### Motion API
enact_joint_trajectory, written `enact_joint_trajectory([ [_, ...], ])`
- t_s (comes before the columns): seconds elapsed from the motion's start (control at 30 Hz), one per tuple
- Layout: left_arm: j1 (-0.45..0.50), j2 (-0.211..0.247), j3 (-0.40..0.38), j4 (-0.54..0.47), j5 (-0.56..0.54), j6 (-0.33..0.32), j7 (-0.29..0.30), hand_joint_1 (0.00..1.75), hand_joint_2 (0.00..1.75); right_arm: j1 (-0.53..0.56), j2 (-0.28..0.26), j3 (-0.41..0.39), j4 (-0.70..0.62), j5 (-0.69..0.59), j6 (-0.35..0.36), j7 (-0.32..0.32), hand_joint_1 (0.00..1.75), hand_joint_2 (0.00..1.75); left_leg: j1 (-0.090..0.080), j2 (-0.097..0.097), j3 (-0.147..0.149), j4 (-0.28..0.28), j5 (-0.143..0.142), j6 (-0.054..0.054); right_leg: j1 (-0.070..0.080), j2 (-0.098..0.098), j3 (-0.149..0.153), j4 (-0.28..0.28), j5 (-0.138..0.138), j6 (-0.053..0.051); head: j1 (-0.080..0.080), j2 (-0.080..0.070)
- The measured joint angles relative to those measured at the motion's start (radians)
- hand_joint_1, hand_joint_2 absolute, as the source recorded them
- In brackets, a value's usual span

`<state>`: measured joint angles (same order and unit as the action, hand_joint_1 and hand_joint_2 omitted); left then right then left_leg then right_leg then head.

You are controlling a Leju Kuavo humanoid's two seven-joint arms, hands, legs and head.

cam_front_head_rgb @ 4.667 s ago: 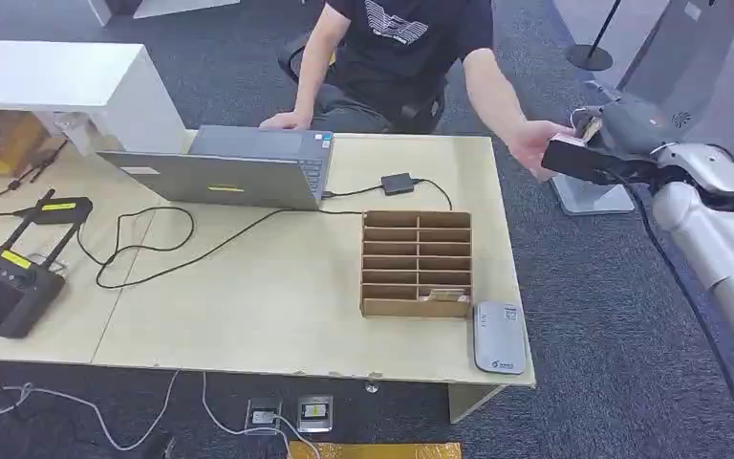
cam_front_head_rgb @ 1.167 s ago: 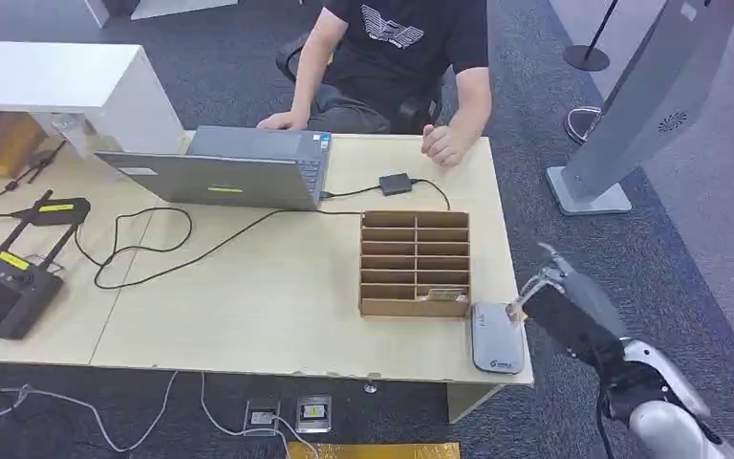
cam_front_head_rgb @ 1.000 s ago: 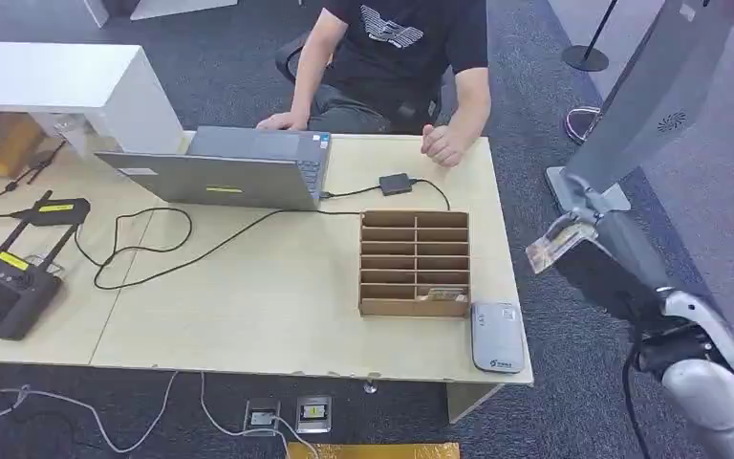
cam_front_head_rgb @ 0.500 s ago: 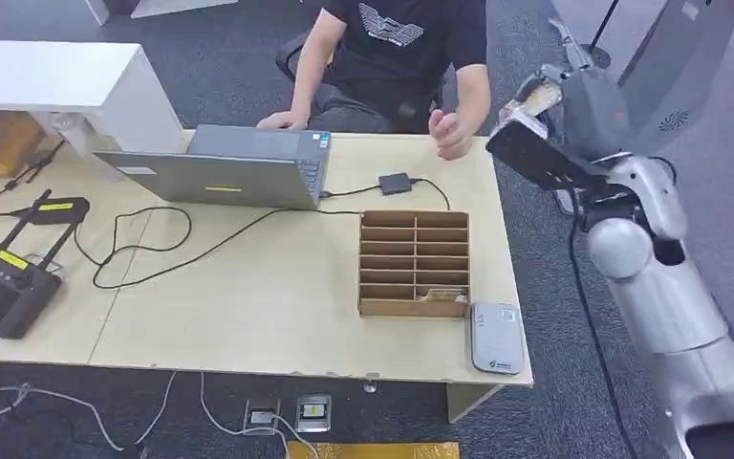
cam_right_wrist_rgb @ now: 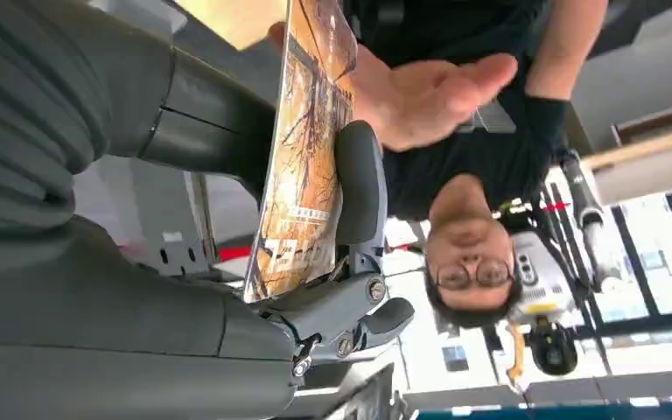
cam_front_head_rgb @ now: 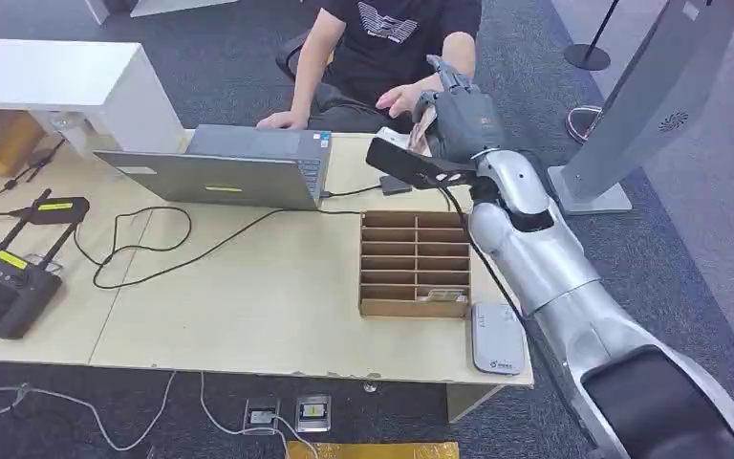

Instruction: Pass the card to the sensor for recognition and then transmit it.

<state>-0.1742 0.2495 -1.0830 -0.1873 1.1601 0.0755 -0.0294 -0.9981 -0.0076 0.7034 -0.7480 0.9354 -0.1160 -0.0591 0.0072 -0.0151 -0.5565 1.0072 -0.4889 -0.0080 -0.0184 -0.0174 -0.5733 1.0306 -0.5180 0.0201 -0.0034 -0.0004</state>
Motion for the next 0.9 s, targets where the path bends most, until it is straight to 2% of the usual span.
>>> enact_joint_trajectory([
  [0.23,0.003,0.0,-0.018,0.003,0.0,-0.002,0.012,0.0,0.0,-0.013,0.032,0.008,0.121,0.002,0.0,0.005,1.75,1.75,0.0,0.0,0.0,0.0,0.0,0.0,0.0,0.0,0.0,0.0,0.0,0.0,0.0,0.0],
  [0.27,0.003,0.0,-0.018,0.003,0.0,-0.002,0.013,0.0,0.0,-0.014,0.032,0.009,0.13,0.002,0.0,0.006,1.45,1.75,0.0,0.0,0.0,0.0,0.0,0.0,0.0,0.0,0.0,0.0,0.0,0.0,0.0,0.0],
  [0.3,0.003,0.0,-0.019,0.003,0.0,-0.003,0.014,0.0,0.0,-0.014,0.033,0.01,0.143,0.005,0.002,0.008,1.05,1.75,0.0,0.0,0.0,0.0,0.0,0.0,0.0,0.0,0.0,0.0,0.0,0.0,0.0,0.0],
  [0.33,0.003,0.0,-0.02,0.003,0.0,-0.004,0.015,0.0,0.0,-0.014,0.033,0.01,0.146,0.005,0.002,0.009,0.1,1.75,0.0,0.0,0.0,0.0,0.0,0.0,0.0,0.0,0.0,0.0,0.0,0.0,0.0,0.0],
  [0.37,0.004,0.0,-0.022,0.003,0.0,-0.005,0.016,0.0,0.0,-0.014,0.033,0.012,0.153,0.007,0.002,0.011,0.0,1.75,0.0,0.0,0.0,0.0,0.0,0.0,0.0,0.0,0.0,0.0,0.0,0.0,0.0,0.0],
  [0.43,0.005,0.0,-0.023,0.004,0.001,-0.005,0.018,0.0,0.0,-0.016,0.034,0.013,0.156,0.008,0.002,0.011,0.0,1.75,0.0,0.0,0.0,0.0,0.0,-0.001,0.0,0.0,0.0,0.0,0.0,0.0,0.0,0.0],
  [0.47,0.005,0.0,-0.024,0.006,0.001,-0.005,0.018,0.0,0.0,-0.017,0.035,0.014,0.171,0.01,0.001,0.012,0.0,0.0,0.0,0.0,0.0,0.0,0.0,-0.001,0.0,0.0,0.0,0.0,0.0,0.0,0.0,0.0],
  [0.77,0.017,0.0,-0.039,0.009,0.025,0.002,0.019,0.0,0.0,-0.016,0.035,0.011,0.222,-0.047,-0.015,0.032,0.0,0.0,0.0,0.001,0.001,0.0,0.0,-0.001,0.0,0.001,0.0,-0.001,0.0,0.0,0.0,0.0],
  [0.83,0.022,0.0,-0.039,0.011,0.038,0.005,0.019,0.0,0.0,-0.01,0.011,0.005,0.216,-0.088,-0.011,0.037,0.0,0.0,0.0,0.001,0.002,0.001,0.0,-0.001,0.0,0.001,0.0,-0.001,0.0,0.0,0.0,0.0],
  [0.9,0.027,-0.001,-0.039,0.011,0.05,0.007,0.019,0.0,0.0,0.011,-0.019,-0.005,0.181,-0.14,0.026,0.057,0.0,0.0,0.0,0.001,0.003,0.001,0.0,-0.001,0.0,0.001,0.001,-0.001,0.0,0.0,-0.001,0.0],
])
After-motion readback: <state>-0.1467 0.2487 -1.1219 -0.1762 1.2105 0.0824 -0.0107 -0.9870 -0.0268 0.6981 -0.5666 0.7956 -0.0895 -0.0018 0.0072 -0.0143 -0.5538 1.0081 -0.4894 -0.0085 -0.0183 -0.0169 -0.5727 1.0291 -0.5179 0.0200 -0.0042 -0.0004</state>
